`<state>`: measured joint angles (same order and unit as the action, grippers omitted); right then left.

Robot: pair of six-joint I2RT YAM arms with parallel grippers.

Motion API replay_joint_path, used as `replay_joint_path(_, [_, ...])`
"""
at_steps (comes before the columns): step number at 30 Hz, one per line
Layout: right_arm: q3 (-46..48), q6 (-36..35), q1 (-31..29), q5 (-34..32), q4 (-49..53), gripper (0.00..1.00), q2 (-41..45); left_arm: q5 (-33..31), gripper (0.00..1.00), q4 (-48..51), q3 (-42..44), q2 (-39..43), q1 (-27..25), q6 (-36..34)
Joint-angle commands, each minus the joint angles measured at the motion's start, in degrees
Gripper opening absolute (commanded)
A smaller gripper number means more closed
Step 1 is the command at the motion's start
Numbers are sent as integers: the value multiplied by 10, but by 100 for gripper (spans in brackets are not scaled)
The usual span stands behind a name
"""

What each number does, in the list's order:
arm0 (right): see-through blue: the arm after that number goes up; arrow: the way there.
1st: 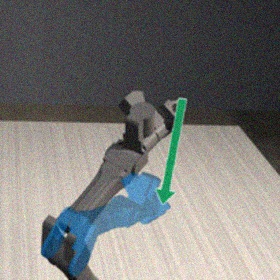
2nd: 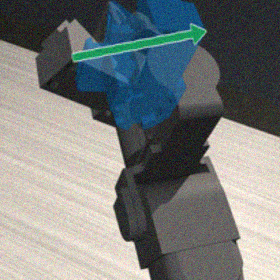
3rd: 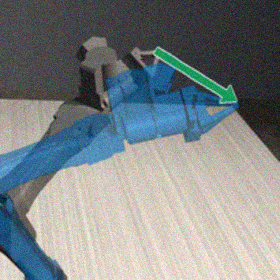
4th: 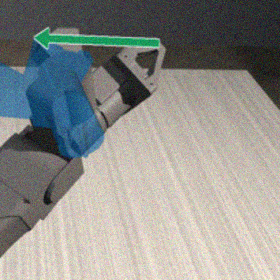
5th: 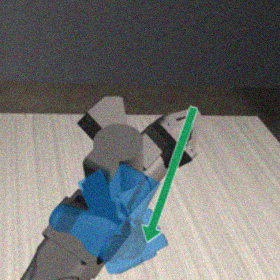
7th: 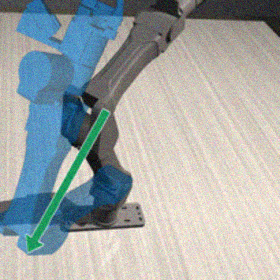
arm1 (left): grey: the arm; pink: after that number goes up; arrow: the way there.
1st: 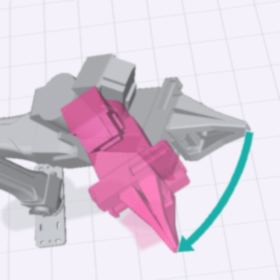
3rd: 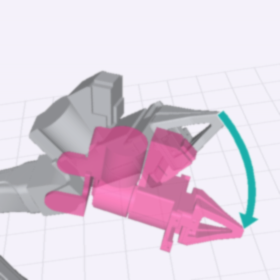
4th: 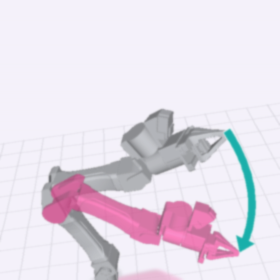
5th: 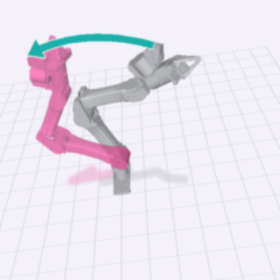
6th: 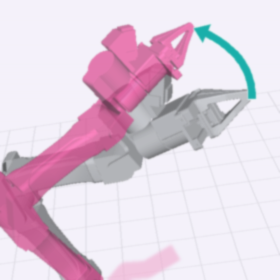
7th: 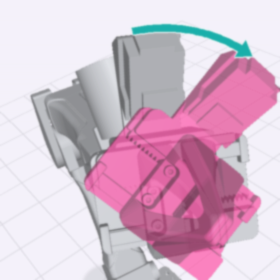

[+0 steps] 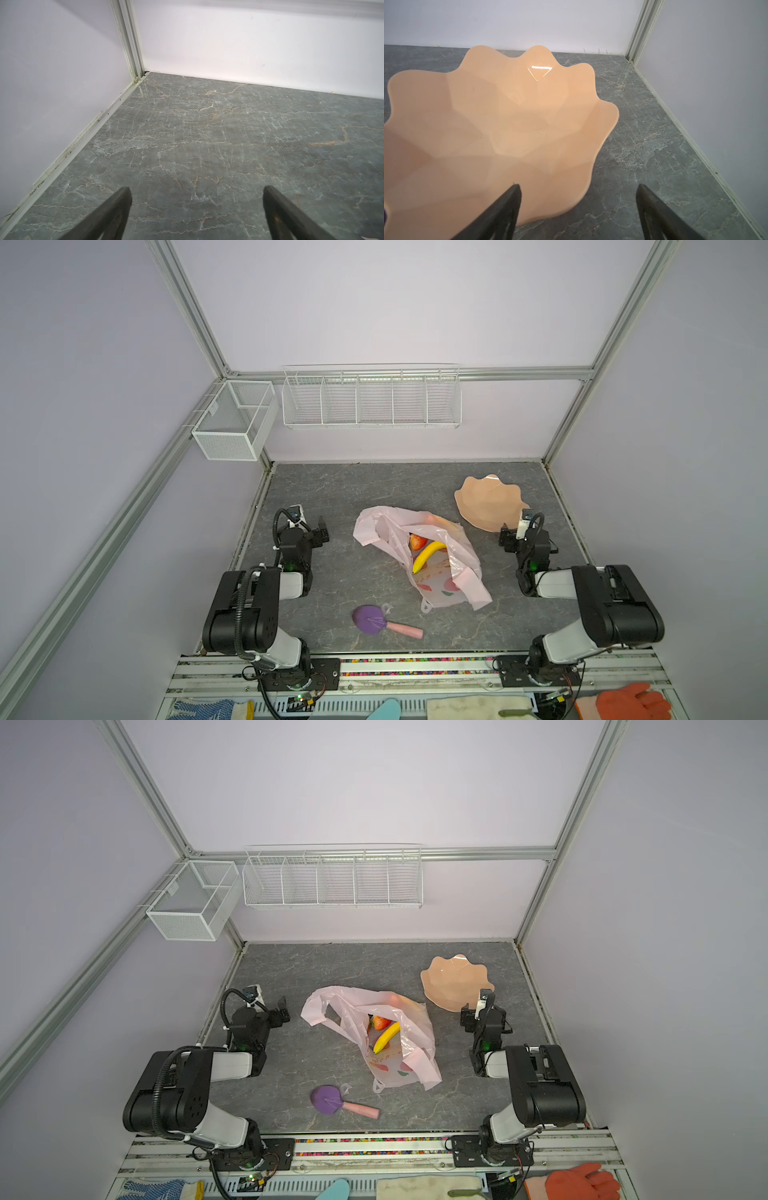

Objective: Place the fruits into the plastic bag

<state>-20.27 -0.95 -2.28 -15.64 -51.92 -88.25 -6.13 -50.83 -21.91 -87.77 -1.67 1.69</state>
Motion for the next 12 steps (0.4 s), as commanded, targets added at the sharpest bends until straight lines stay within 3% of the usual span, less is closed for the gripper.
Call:
replay_joint_path(1, [-5,6,1,-8,-7,89,3,4,99,7,-11,-7,4,-6])
replay_joint_path(12, [-5,11,11,9,-4,89,5,4,99,6,-10,-6,4,-6])
